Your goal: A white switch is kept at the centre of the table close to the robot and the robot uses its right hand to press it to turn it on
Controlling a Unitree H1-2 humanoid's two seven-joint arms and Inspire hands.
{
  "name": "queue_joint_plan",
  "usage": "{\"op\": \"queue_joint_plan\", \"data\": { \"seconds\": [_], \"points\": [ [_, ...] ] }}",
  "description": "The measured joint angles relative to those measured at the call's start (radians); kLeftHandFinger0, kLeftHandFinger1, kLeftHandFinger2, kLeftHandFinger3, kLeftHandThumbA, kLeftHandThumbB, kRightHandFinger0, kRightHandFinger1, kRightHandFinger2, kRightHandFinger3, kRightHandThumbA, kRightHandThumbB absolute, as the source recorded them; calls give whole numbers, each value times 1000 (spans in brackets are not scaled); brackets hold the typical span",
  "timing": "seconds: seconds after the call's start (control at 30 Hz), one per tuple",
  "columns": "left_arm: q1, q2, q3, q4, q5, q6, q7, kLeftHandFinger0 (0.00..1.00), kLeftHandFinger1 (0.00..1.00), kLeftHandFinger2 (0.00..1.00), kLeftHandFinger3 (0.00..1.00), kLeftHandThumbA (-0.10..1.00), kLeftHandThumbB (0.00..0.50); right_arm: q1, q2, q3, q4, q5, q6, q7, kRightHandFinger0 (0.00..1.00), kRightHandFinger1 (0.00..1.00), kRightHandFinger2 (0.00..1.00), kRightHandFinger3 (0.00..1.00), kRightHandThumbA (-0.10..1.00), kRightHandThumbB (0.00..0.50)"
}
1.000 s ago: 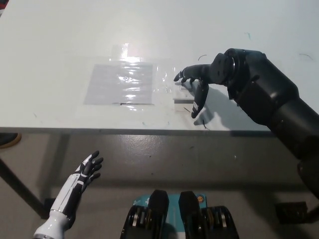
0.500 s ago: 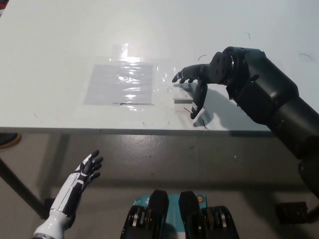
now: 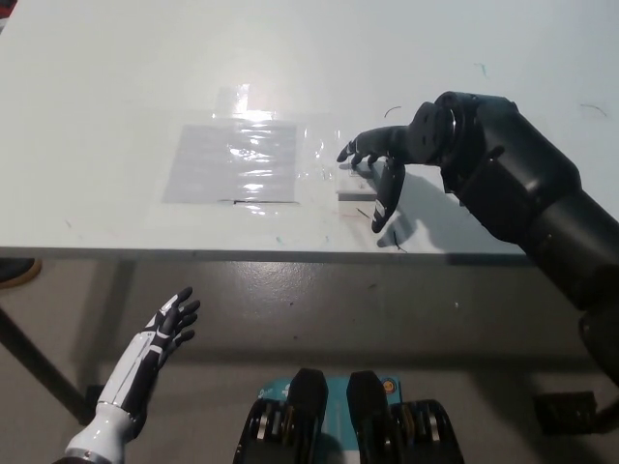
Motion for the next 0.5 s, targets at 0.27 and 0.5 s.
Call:
{"op": "queue_joint_plan", "data": {
  "seconds": [0.27, 0.5],
  "points": [
    [0, 1, 0, -3, 0, 0, 0, 1000, 1000, 1000, 1000, 1000, 74, 2, 1, -5, 4, -3, -5, -1, 1000, 1000, 1000, 1000, 1000, 329],
    [-1, 1, 0, -3, 1, 0, 0, 1000, 1000, 1000, 1000, 1000, 84, 3, 4, -7, 23, -6, -18, -2, 1000, 1000, 1000, 1000, 1000, 333]
  ]
}}
